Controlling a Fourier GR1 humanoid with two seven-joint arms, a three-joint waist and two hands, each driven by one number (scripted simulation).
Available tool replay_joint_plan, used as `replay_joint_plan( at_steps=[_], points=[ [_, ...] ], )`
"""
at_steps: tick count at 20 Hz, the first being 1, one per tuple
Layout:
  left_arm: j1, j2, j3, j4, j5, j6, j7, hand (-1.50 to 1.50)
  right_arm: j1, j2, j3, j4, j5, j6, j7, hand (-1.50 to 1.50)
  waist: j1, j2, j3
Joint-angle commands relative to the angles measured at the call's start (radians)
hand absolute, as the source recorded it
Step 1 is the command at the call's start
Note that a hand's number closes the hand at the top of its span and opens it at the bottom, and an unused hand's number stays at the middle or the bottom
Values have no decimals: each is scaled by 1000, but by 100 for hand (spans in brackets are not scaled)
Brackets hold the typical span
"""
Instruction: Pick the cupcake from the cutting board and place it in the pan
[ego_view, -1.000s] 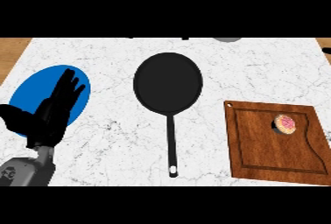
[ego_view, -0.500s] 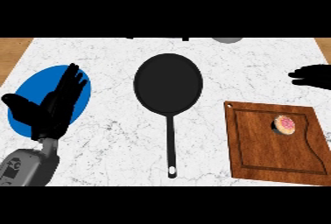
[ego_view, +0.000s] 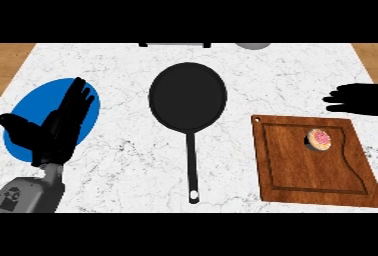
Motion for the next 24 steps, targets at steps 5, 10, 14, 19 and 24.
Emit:
replay_joint_plan(
  at_steps=[5, 10, 14, 19, 24],
  points=[
    [17, -21, 41, -43, -20, -7, 54, 0, 48, 26, -72, -98, 129, -31, 11, -150, -22, -6, -1],
    [48, -22, 71, -36, -33, -56, 29, 0, 128, 38, -146, -150, 107, 1, -27, -150, -25, -6, -1],
    [5, -11, 115, -22, -12, -87, 59, 0, 150, 160, -81, -175, 225, -23, 96, -150, -19, -4, 0],
    [-4, -37, 122, 2, -51, -97, 57, 0, 139, 226, -130, -221, 276, 53, 181, -150, -21, -5, -1],
    [23, -76, 111, 6, -90, -110, 16, 0, 69, 298, -144, -64, 367, 52, 130, -150, -14, -3, -1]
  ],
)
